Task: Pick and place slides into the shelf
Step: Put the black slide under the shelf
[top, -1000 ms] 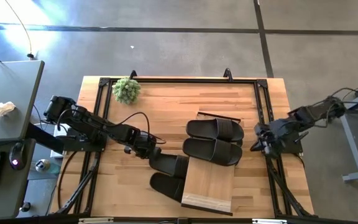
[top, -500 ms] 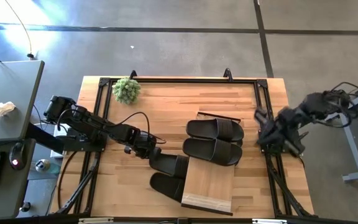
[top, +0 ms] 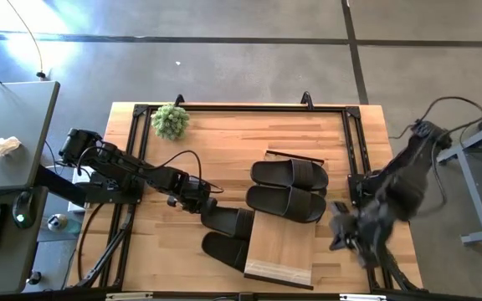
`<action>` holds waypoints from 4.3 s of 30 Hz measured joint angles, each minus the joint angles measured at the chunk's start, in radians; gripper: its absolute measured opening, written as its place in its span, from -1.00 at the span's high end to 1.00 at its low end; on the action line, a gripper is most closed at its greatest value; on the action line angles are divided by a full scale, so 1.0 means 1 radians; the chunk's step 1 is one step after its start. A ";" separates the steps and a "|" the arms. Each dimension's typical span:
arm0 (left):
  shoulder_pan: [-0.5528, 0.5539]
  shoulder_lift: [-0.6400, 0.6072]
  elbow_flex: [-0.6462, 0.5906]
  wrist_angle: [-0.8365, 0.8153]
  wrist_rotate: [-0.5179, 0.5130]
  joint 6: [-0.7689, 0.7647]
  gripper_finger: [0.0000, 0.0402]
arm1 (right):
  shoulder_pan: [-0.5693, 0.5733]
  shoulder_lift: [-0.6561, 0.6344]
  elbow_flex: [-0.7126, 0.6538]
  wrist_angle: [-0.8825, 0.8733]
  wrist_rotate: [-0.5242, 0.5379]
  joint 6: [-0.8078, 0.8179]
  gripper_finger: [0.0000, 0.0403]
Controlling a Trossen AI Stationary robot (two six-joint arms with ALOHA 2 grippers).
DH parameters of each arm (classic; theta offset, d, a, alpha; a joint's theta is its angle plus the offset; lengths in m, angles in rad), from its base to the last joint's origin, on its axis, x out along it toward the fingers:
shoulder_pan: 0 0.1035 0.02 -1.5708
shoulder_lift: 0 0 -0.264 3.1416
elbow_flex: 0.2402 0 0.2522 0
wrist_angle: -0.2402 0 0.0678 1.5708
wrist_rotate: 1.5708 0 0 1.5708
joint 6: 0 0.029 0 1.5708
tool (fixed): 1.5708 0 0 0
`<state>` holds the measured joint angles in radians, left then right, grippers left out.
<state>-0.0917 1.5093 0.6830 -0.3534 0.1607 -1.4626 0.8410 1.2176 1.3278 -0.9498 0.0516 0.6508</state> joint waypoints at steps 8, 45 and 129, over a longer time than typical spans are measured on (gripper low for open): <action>0.000 0.000 0.000 0.000 0.007 0.052 1.00 | 0.188 0.249 0.018 -0.178 0.321 0.494 1.00; 0.001 0.000 0.001 0.053 -0.127 0.089 1.00 | 0.023 0.462 0.084 -0.174 0.201 0.519 1.00; -0.171 0.233 0.234 0.128 -0.250 1.274 1.00 | 0.024 0.463 0.083 -0.175 0.184 0.546 1.00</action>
<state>-0.2623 1.7420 0.9169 -0.2253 -0.0889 -0.1886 0.8646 1.6802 1.4105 -1.1244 0.2356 1.1965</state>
